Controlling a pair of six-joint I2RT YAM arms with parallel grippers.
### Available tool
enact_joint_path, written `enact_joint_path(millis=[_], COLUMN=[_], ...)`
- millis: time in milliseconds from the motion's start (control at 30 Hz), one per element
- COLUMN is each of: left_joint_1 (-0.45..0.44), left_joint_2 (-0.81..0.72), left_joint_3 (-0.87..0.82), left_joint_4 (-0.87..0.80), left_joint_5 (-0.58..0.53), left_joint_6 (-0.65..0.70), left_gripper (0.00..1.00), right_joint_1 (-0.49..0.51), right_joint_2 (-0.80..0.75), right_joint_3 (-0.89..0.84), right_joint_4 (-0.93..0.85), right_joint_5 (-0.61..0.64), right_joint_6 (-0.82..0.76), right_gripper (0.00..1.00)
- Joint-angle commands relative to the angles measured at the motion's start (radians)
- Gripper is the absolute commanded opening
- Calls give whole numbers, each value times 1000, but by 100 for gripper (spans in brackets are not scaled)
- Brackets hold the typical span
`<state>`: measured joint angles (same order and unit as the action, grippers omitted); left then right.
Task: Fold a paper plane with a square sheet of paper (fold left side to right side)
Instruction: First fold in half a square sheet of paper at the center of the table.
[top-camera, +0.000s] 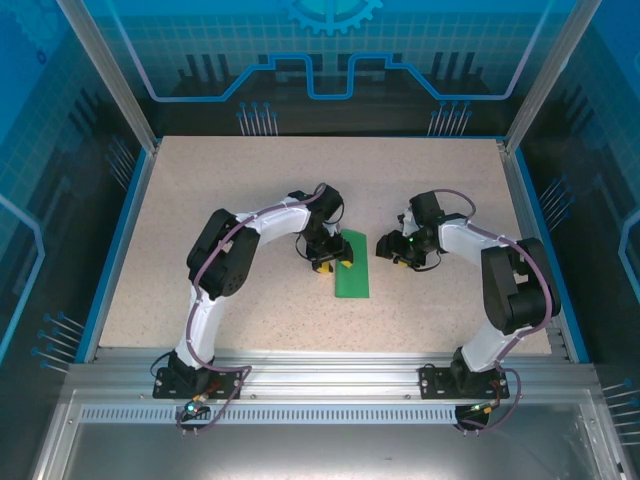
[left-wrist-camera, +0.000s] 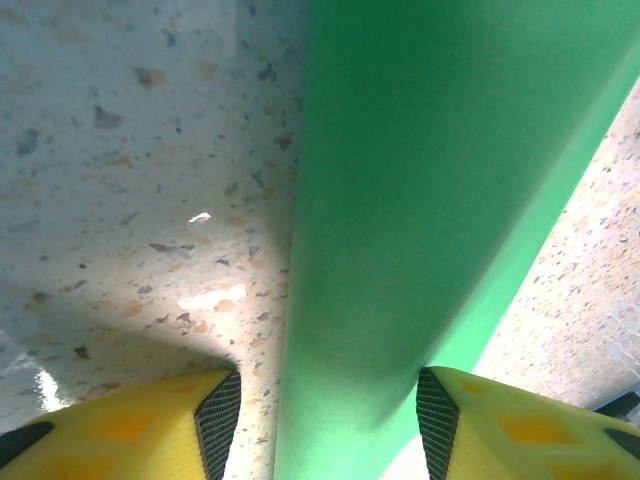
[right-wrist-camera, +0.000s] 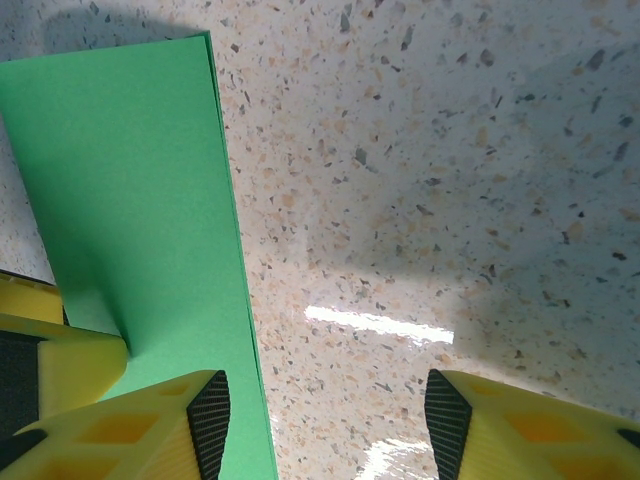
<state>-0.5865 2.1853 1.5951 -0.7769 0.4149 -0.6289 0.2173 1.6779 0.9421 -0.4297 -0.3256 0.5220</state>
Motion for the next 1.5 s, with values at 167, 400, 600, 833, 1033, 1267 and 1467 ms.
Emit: enact_joint_path(millis=[167,400,600,833,1033,1267,1467], left_joint_1=[-44,-45,-45,-44,-45,-45,-45], left_joint_2=[89,87,84,85,88,89,92], left_joint_3=[-24,-24,-26,-27,-29,-28,-29], left_joint_4=[-15,-15,-15,-12,-8,-3,1], left_joint_5=[-22,-27,-30,-30,-33,-41,-41], left_joint_6=[14,11,11,7,0,-8,-12], left_gripper=[56,56,56,56,56,57,57], right_joint_1=[0,13,43,58,58,45,38], right_joint_2=[26,39,61,74,63,24,15], right_joint_3=[-2,1,1,12,12,2,0], right_joint_4=[-8,12,49,45,35,25,21], right_joint_5=[-31,-82,-139,-136,-119,-92,-102], right_joint_6=[-4,8,30,32,35,38,35], right_gripper=[57,51,38,35,35,35,35])
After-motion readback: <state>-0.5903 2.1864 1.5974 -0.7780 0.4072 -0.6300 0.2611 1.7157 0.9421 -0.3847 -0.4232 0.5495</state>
